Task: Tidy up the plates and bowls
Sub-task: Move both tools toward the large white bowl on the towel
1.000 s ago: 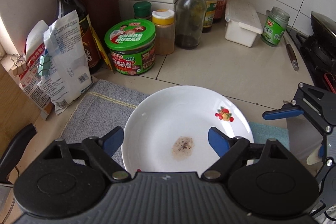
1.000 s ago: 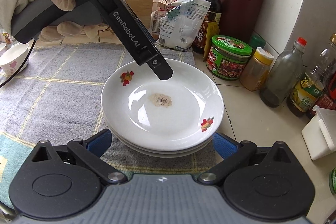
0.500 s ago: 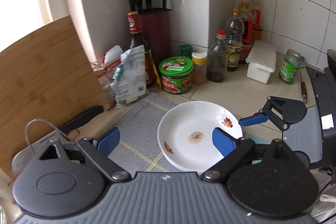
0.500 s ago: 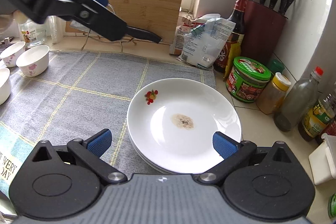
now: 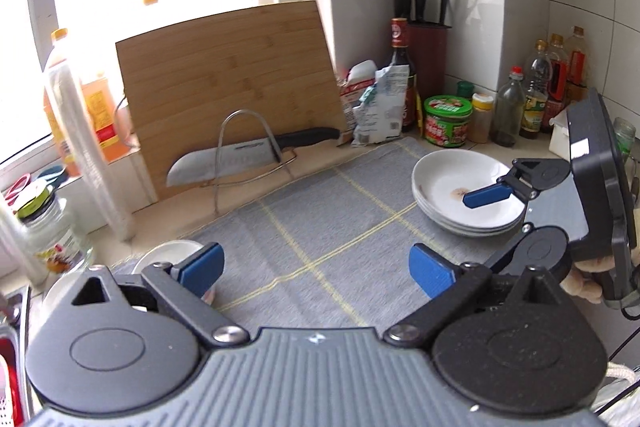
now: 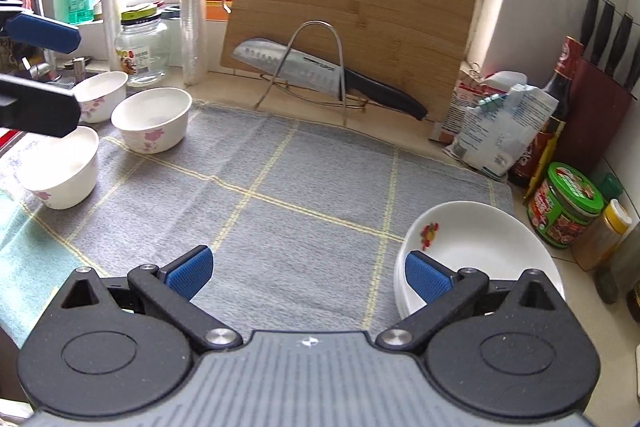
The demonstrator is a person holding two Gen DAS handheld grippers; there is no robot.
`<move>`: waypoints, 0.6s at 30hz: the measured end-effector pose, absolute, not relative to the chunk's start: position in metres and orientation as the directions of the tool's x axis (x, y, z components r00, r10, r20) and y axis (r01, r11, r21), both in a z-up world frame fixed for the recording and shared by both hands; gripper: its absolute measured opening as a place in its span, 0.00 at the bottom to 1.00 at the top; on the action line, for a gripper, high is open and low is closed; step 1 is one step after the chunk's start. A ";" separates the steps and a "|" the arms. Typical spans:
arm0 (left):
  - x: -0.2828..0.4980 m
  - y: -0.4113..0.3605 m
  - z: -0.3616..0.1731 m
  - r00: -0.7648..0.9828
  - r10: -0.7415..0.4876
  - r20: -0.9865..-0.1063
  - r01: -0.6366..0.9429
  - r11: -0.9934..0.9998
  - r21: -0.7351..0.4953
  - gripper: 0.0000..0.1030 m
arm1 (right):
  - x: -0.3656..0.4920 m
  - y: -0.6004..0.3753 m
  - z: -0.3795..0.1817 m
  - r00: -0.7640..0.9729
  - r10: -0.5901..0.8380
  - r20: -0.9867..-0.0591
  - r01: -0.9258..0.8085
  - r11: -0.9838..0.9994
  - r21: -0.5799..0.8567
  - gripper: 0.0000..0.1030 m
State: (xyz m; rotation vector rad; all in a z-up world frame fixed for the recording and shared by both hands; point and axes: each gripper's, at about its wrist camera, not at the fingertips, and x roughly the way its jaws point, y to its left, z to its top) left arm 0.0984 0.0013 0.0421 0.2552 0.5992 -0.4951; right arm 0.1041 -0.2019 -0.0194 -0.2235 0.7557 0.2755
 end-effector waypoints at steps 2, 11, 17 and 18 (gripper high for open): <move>0.092 0.031 0.036 0.721 -0.338 -0.605 0.485 0.869 0.094 0.96 | 0.104 -0.180 -0.022 0.682 0.165 -0.713 -0.332 0.938 -0.101 1.00; 0.070 0.136 -0.014 0.715 -0.232 -0.659 0.422 0.895 0.143 0.96 | 0.087 -0.085 -0.039 0.626 0.211 -0.751 -0.367 0.929 -0.045 1.00; 0.067 0.161 -0.054 0.679 -0.242 -0.693 0.422 0.901 0.099 0.96 | 0.089 -0.050 -0.051 0.583 0.246 -0.775 -0.429 0.903 -0.036 1.00; 0.068 0.162 -0.059 0.679 -0.236 -0.695 0.417 0.903 0.100 0.96 | 0.090 -0.048 -0.052 0.578 0.248 -0.778 -0.435 0.899 -0.037 1.00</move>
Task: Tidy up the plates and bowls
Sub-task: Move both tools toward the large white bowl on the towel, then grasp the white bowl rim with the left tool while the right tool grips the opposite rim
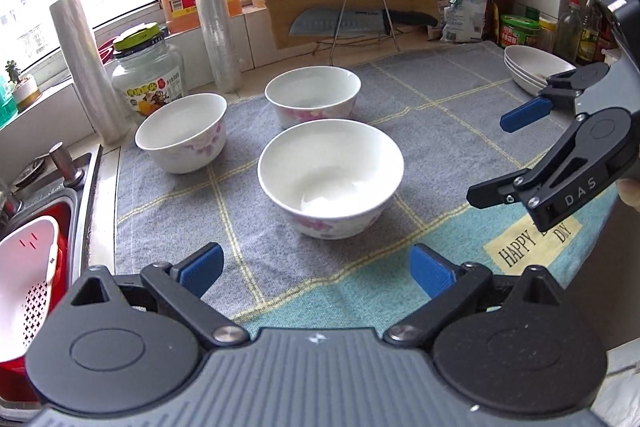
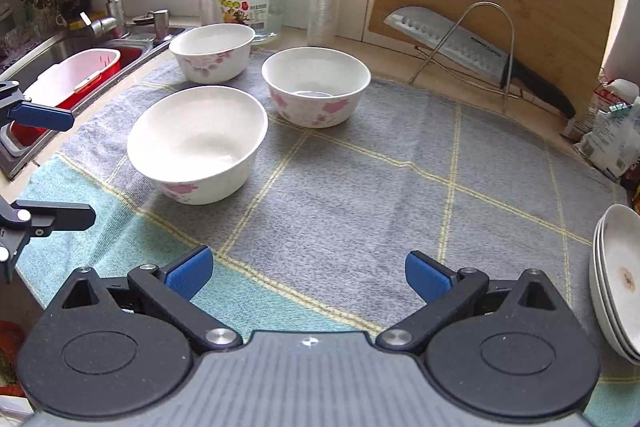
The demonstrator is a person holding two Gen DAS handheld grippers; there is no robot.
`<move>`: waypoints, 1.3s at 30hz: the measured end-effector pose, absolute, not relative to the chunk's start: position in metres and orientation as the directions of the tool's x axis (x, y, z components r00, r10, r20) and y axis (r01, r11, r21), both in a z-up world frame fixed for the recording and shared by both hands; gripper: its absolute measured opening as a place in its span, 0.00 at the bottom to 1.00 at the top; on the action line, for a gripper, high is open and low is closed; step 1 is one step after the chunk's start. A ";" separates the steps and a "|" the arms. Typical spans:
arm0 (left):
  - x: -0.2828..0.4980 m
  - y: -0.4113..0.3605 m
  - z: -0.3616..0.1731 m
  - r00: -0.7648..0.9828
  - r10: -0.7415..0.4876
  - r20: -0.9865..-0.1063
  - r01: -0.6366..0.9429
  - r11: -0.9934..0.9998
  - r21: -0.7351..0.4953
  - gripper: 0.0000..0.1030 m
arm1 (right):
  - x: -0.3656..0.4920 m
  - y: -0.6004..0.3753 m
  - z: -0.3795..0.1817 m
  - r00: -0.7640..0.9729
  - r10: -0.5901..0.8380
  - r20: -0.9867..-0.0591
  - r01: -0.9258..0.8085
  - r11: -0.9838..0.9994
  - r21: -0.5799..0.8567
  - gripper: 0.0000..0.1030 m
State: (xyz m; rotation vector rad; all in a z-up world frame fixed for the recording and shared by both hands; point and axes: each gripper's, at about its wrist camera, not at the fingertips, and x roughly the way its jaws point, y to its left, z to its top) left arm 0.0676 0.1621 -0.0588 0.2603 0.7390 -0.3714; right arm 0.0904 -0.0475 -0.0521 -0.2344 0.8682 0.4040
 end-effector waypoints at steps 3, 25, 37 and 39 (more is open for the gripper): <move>0.073 0.165 -0.068 0.670 -0.239 -0.703 0.399 0.914 0.070 0.96 | 0.100 -0.039 -0.057 0.560 0.273 -0.782 -0.477 0.878 -0.035 1.00; 0.113 0.142 -0.097 0.586 -0.168 -0.793 0.440 0.887 0.137 0.96 | 0.158 -0.037 -0.097 0.361 0.483 -0.798 -0.796 0.605 0.007 1.00; 0.143 0.149 -0.092 0.512 -0.306 -0.803 0.655 0.743 0.134 0.93 | 0.160 -0.021 -0.095 0.378 0.448 -0.811 -0.784 0.621 -0.022 1.00; 0.146 0.150 -0.092 0.496 -0.321 -0.807 0.683 0.718 0.134 0.93 | 0.160 -0.017 -0.093 0.388 0.436 -0.812 -0.791 0.610 -0.050 1.00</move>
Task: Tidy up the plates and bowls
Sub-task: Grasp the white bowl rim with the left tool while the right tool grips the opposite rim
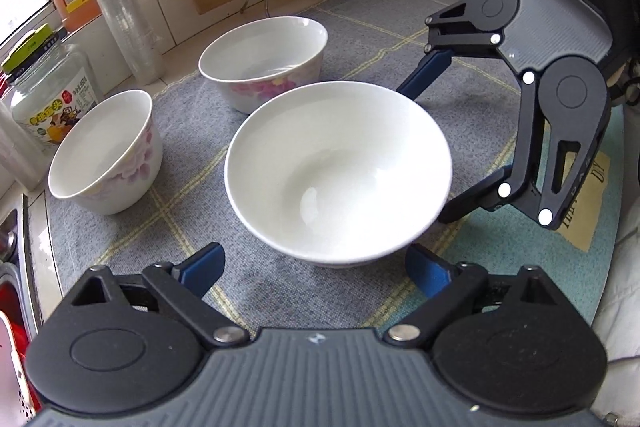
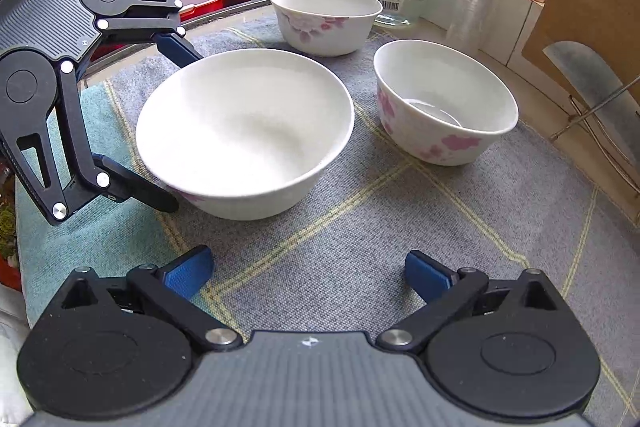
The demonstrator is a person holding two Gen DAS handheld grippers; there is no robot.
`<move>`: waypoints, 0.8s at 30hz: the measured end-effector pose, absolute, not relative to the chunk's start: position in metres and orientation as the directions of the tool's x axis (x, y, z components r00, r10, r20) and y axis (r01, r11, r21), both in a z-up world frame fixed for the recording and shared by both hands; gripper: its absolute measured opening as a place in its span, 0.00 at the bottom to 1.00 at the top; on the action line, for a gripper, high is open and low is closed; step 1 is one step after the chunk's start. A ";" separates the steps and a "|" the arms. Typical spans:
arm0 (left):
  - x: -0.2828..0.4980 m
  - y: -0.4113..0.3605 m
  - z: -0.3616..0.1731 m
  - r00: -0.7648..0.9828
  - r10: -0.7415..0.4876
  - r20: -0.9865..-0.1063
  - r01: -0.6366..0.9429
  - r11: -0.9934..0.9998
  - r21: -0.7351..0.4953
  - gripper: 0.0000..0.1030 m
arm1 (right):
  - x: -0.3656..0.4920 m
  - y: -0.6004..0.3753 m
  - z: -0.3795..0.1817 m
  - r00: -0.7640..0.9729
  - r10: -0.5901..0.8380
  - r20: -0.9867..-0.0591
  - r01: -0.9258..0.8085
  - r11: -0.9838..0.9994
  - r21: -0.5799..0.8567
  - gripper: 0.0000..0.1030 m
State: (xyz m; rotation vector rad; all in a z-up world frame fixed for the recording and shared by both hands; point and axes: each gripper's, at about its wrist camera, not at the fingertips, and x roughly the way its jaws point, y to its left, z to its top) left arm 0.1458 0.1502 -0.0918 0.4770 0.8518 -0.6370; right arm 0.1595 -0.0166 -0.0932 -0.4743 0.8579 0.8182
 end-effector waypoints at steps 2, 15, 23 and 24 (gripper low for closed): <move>0.150 0.152 -0.092 0.476 -0.332 -0.814 0.710 0.692 0.133 0.93 | 0.159 -0.012 -0.092 0.394 0.429 -0.813 -0.797 0.600 -0.070 1.00; 0.157 0.154 -0.090 0.431 -0.363 -0.826 0.772 0.622 0.130 0.84 | 0.162 0.016 -0.077 0.363 0.483 -0.796 -0.867 0.488 -0.099 1.00; 0.158 0.152 -0.088 0.416 -0.369 -0.831 0.790 0.599 0.129 0.80 | 0.162 0.027 -0.072 0.344 0.502 -0.794 -0.892 0.440 -0.109 0.97; 0.158 0.152 -0.088 0.415 -0.369 -0.832 0.792 0.597 0.130 0.80 | 0.163 0.028 -0.072 0.344 0.503 -0.793 -0.892 0.438 -0.110 0.96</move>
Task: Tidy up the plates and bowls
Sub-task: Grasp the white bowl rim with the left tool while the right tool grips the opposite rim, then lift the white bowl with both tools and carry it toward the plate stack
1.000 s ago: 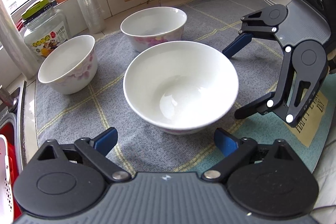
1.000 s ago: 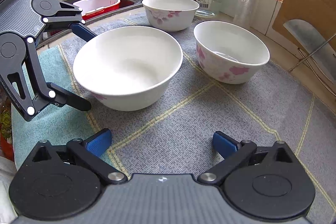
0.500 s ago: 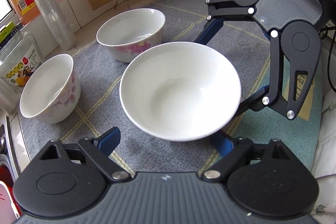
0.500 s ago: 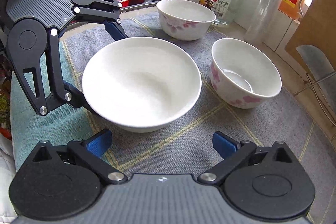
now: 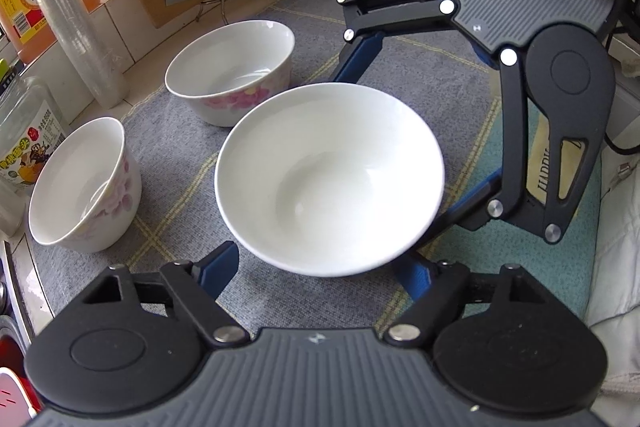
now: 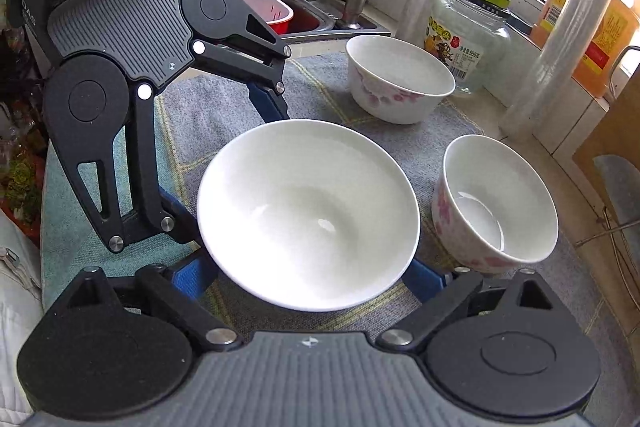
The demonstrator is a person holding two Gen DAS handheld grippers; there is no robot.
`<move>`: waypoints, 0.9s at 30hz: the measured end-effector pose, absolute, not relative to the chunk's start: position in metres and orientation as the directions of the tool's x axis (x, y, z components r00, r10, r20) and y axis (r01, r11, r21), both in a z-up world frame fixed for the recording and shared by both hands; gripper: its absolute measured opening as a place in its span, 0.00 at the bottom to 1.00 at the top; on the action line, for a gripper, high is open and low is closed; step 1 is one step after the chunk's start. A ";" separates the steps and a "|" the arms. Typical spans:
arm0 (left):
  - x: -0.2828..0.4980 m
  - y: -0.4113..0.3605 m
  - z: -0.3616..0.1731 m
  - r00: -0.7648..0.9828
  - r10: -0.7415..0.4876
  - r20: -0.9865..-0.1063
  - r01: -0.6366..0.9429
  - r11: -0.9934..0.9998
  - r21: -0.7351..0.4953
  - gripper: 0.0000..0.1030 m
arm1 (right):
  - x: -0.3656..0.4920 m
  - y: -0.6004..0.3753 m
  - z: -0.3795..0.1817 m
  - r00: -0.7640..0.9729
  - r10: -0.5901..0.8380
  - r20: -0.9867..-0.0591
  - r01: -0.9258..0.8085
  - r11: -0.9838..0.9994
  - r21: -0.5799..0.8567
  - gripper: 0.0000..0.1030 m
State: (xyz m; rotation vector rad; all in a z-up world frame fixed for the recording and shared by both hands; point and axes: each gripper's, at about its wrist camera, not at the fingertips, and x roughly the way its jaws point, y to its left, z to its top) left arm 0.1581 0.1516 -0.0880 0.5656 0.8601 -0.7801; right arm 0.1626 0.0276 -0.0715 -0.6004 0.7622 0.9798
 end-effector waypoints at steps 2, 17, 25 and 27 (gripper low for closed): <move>0.158 0.152 -0.088 0.411 -0.371 -0.832 0.796 0.592 0.129 0.79 | 0.163 0.027 -0.071 0.344 0.506 -0.791 -0.892 0.438 -0.109 0.95; 0.158 0.152 -0.086 0.390 -0.382 -0.838 0.840 0.520 0.154 0.79 | 0.164 0.023 -0.070 0.325 0.503 -0.801 -0.901 0.423 -0.100 0.94; 0.160 0.156 -0.081 0.380 -0.395 -0.837 0.848 0.509 0.145 0.79 | 0.164 0.021 -0.070 0.324 0.495 -0.806 -0.902 0.419 -0.105 0.94; 0.161 0.155 -0.081 0.382 -0.397 -0.834 0.850 0.505 0.149 0.79 | 0.163 0.021 -0.069 0.323 0.499 -0.804 -0.902 0.420 -0.102 0.93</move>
